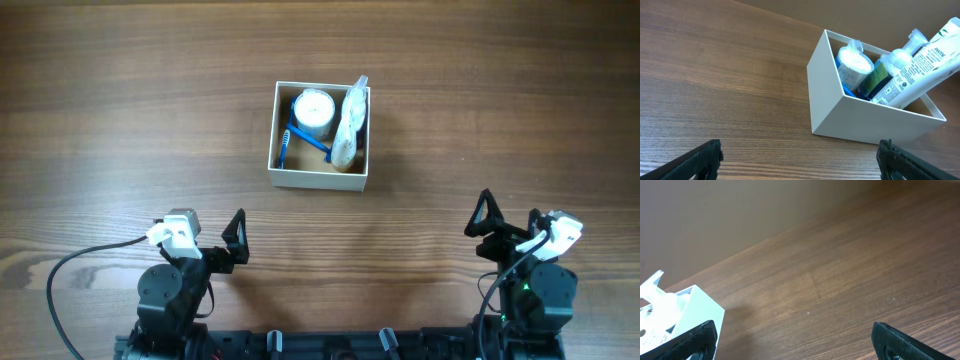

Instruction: Pack container

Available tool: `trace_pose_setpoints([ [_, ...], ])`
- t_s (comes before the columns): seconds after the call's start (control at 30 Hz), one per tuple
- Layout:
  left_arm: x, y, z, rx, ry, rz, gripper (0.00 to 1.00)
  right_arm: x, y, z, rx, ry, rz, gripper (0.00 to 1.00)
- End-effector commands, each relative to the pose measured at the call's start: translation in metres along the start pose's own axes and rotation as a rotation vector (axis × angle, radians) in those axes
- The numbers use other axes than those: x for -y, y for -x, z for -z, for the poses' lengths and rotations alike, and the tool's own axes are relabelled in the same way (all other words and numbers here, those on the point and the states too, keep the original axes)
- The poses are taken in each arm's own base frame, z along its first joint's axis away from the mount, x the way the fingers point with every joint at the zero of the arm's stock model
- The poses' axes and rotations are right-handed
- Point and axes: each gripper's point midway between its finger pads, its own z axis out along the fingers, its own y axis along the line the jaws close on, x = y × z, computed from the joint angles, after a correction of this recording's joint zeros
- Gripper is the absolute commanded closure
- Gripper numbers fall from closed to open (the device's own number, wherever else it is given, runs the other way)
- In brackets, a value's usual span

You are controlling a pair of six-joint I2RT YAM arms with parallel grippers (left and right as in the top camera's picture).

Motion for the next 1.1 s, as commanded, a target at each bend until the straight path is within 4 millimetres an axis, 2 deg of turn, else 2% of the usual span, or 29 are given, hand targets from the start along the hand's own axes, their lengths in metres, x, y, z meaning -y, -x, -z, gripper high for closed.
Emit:
trace_pose_setpoints([
  [0.0,-0.004,0.002,0.000,0.015,0.019,-0.012,0.00,0.004,-0.017,-0.006,-0.025,0.002,-0.054,0.00],
  [0.07,-0.004,0.002,0.000,0.015,0.019,-0.012,0.00,0.008,-0.028,-0.011,-0.046,-0.008,-0.104,0.00],
  [1.07,-0.004,0.002,0.000,0.015,0.019,-0.011,0.00,0.007,-0.026,-0.012,-0.037,-0.004,-0.110,0.00],
])
